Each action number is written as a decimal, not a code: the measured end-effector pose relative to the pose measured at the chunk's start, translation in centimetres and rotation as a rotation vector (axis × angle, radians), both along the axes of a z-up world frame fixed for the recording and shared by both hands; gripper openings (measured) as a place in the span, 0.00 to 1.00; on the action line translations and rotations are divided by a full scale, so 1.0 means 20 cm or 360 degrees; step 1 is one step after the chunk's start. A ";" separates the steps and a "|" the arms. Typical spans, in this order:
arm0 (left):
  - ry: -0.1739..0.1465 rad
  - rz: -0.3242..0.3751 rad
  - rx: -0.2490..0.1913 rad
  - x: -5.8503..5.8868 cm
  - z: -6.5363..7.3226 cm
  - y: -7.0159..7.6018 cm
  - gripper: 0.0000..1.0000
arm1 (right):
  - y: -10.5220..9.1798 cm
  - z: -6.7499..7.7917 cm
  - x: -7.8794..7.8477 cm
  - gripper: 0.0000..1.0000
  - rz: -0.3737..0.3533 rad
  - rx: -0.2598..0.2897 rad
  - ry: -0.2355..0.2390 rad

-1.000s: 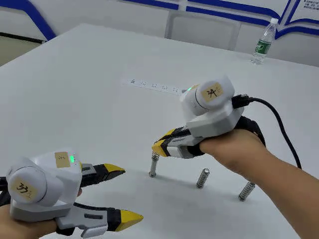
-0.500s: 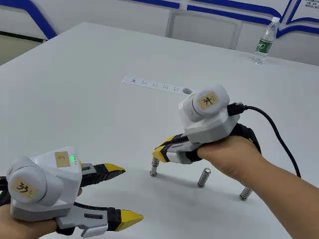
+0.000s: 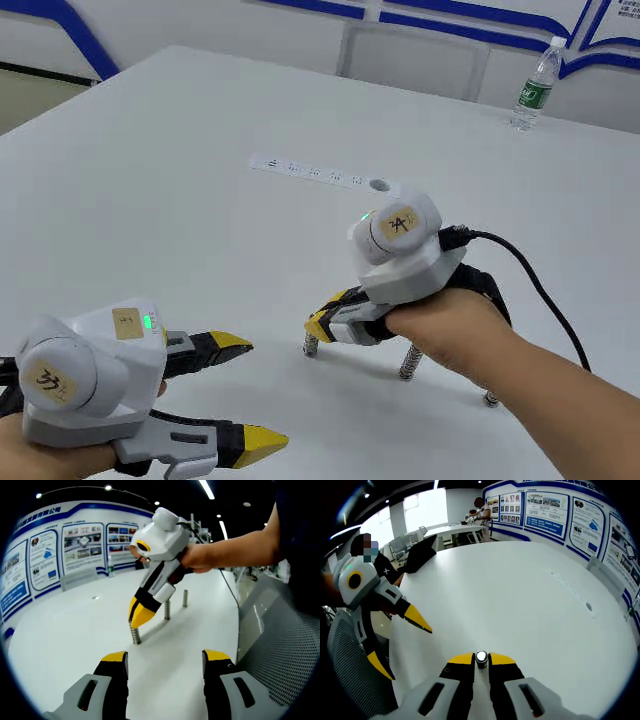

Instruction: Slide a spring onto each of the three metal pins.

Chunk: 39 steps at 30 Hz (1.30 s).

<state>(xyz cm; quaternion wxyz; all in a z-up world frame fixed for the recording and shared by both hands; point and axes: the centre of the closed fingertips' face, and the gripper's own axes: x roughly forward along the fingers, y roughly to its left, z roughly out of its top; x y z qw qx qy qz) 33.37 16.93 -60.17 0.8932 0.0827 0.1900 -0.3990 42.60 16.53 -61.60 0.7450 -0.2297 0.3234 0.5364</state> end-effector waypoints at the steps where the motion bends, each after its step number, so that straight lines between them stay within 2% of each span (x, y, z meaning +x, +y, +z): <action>1: 0.0000 0.0001 0.0000 0.00 0.00 0.00 0.61 | 0.00 -0.01 0.00 0.12 0.0000 -0.0005 0.0001; 11: -0.0001 -0.0007 0.0003 0.00 0.00 0.00 0.61 | -0.03 -0.04 0.00 0.14 -0.0008 -0.0028 -0.0006; 16: -0.0004 -0.0011 0.0001 0.00 0.01 -0.01 0.61 | -0.05 -0.01 -0.02 0.16 -0.0008 -0.0018 -0.0027; 27: -0.0001 -0.0001 -0.0016 0.01 0.02 -0.01 0.62 | -0.12 0.08 -0.10 0.21 -0.0017 0.0064 -0.0087; 39: 0.0008 0.0002 -0.0036 0.01 0.01 -0.02 0.63 | -0.20 0.12 -0.20 0.23 -0.0051 0.0126 -0.0106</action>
